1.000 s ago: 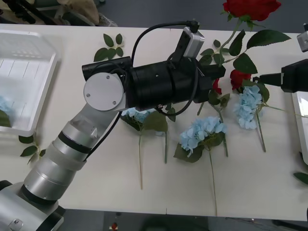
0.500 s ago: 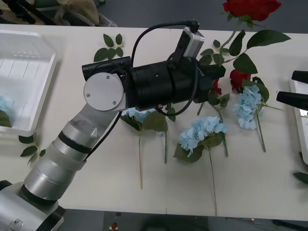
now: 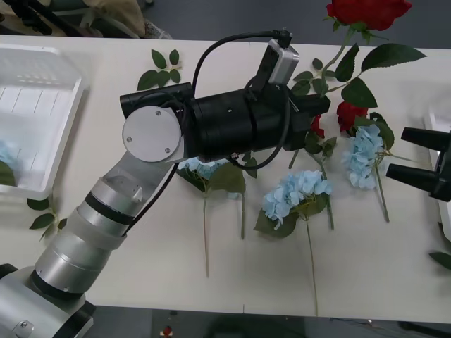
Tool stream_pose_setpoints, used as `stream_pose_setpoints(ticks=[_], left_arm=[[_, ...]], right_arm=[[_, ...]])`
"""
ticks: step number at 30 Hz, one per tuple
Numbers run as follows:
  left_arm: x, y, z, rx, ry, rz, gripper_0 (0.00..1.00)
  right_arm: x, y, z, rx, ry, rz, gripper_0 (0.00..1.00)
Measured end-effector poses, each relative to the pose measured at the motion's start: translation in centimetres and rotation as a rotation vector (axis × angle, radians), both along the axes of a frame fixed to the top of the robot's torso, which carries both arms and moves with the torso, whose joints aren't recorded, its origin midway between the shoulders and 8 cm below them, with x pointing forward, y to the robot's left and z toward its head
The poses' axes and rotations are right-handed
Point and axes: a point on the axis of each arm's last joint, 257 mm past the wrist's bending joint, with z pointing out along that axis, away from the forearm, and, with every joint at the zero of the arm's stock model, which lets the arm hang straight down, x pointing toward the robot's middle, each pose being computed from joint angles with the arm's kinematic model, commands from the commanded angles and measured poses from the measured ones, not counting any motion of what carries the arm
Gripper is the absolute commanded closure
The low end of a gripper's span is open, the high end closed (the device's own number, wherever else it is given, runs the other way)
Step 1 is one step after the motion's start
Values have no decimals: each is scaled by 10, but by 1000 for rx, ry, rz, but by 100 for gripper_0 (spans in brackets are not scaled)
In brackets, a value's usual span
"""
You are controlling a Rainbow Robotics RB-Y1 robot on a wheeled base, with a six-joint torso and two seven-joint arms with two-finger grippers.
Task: Put the red flowers into the right box and the blue flowers into the left box
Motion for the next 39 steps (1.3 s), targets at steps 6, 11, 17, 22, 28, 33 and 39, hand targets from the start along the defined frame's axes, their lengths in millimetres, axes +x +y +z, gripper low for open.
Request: stream_pose_setpoints(ticks=[6,11,17,22,28,33,39], left_arm=[[0,0,0,0,0,0,100],[0,0,0,0,0,0,100],[0,0,0,0,0,0,100],[0,0,0,0,0,0,100],[0,0,0,0,0,0,100],[0,0,0,0,0,0,100],[0,0,0,0,0,0,100]], right_arm=[[5,21,-23,119,80,25,4],[17,47,-27,199,99,43,3],[19,74,-23,232,109,108,3],[18,90,-10,246,86,158,3],[19,112,-1,244,72,213,3],[16,127,-3,236,79,250,3],[18,140,-6,237,88,257,3]])
